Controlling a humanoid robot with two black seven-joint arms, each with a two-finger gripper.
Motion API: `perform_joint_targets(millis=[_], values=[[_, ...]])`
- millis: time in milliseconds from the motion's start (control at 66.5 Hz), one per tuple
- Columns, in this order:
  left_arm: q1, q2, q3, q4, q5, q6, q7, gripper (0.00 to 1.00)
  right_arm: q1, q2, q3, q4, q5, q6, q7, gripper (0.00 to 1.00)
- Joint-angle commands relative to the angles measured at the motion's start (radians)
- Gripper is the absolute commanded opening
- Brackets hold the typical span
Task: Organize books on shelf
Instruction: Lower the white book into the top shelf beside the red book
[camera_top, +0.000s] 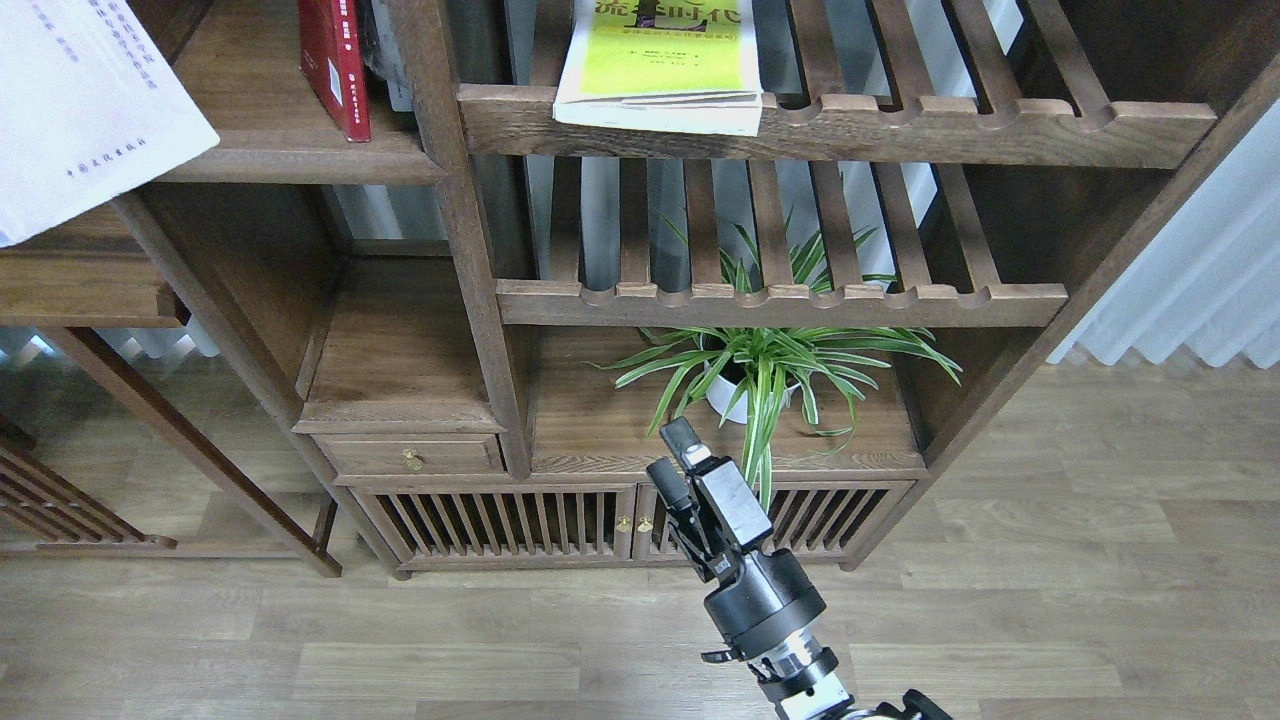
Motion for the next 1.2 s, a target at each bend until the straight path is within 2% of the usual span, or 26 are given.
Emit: perform_joint_targets(millis=[0, 225, 391, 556, 691, 887, 1097, 1188], values=[[-0.096, -0.003, 0.043, 0.052, 0.103, 0.000, 0.000, 0.08, 0.000, 0.000, 0.001, 0.002, 0.000, 0.000, 0.000, 1.00], [-0.300, -0.121, 0.153, 0.150, 0.262, 0.000, 0.000, 0.07, 0.000, 0.000, 0.000, 0.002, 0.000, 0.000, 0.000, 1.00], [-0.383, -0.233, 0.175, 0.205, 0.397, 0.000, 0.000, 0.07, 0.000, 0.000, 0.001, 0.002, 0.000, 0.002, 0.000, 1.00], [-0.394, -0.335, 0.149, 0.234, 0.482, 0.000, 0.000, 0.06, 0.000, 0.000, 0.003, 0.002, 0.000, 0.005, 0.000, 1.00], [-0.434, -0.404, 0.086, 0.288, 0.687, 0.000, 0.000, 0.06, 0.000, 0.000, 0.004, 0.003, 0.000, 0.008, 0.000, 1.00], [-0.449, -0.500, 0.030, 0.311, 0.801, 0.000, 0.000, 0.06, 0.000, 0.000, 0.004, 0.005, 0.002, 0.008, 0.000, 1.00], [-0.454, -0.649, -0.071, 0.389, 0.939, 0.000, 0.000, 0.06, 0.000, 0.000, 0.004, 0.006, 0.002, 0.009, 0.000, 1.00], [-0.455, -0.672, -0.086, 0.404, 0.990, 0.000, 0.000, 0.06, 0.000, 0.000, 0.004, 0.006, 0.002, 0.009, 0.000, 1.00]])
